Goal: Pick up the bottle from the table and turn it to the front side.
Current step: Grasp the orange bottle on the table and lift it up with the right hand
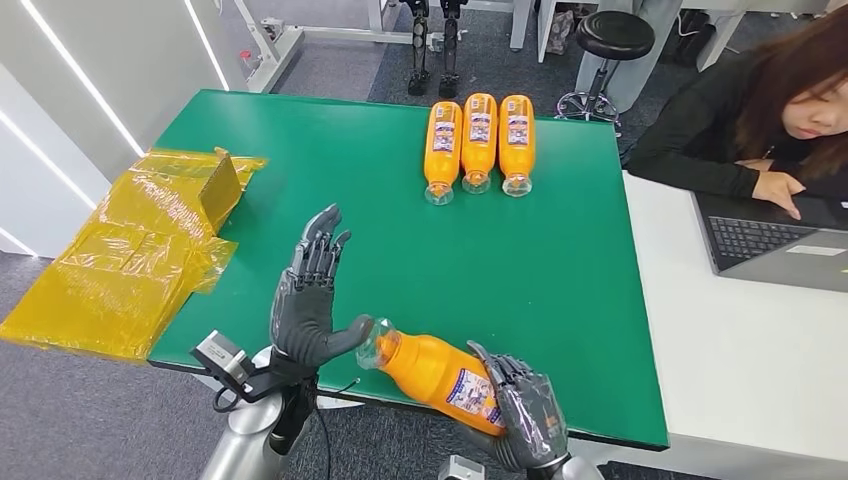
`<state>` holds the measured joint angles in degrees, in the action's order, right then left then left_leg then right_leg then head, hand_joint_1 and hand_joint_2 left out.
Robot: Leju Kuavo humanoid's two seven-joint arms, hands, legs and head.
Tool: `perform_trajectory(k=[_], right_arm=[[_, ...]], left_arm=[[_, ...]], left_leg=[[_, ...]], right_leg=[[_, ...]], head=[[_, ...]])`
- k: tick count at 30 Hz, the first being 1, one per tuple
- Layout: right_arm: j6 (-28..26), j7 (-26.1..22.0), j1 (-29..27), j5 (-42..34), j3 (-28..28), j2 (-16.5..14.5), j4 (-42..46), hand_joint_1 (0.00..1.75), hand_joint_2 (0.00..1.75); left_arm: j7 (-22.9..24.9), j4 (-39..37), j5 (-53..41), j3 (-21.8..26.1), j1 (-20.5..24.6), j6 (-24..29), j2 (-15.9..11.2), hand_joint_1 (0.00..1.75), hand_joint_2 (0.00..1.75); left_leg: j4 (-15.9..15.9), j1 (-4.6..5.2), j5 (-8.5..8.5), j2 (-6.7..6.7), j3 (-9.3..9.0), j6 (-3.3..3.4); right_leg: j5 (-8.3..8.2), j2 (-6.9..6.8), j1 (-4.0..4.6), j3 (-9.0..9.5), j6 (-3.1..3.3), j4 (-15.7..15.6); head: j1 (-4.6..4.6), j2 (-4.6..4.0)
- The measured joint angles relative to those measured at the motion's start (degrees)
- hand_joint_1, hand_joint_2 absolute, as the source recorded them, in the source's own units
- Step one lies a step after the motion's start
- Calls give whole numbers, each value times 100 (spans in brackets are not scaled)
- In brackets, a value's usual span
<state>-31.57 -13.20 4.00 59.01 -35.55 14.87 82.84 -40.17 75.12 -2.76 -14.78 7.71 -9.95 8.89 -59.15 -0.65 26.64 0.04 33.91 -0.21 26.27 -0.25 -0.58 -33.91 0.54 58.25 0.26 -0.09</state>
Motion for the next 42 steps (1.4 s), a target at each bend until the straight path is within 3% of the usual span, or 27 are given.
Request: perform_trajectory(k=[11, 25, 42], right_arm=[[-158, -211, -56, 167, 10, -203, 121, 175, 175], [-109, 109, -105, 971, 49, -380, 403, 175, 175], [87, 187, -63, 1091, 150, -511, 619, 175, 175]], left_arm=[[-1, -91, 80, 0, 5, -157, 14, 0, 175], [321, 607, 345, -31, -735, -939, 15, 0, 175], [380, 816, 394, -162, -792, -1181, 43, 0, 175]], left_leg=[[0, 0, -1, 0, 4, -1], [1, 0, -1, -2, 15, 0], [1, 0, -1, -2, 16, 0]], right_leg=[[0, 0, 0, 0, 1, 2], [0, -6, 0, -7, 0, 2], [0, -7, 0, -7, 0, 2]], head=[[1, 0], [1, 0], [0, 0]])
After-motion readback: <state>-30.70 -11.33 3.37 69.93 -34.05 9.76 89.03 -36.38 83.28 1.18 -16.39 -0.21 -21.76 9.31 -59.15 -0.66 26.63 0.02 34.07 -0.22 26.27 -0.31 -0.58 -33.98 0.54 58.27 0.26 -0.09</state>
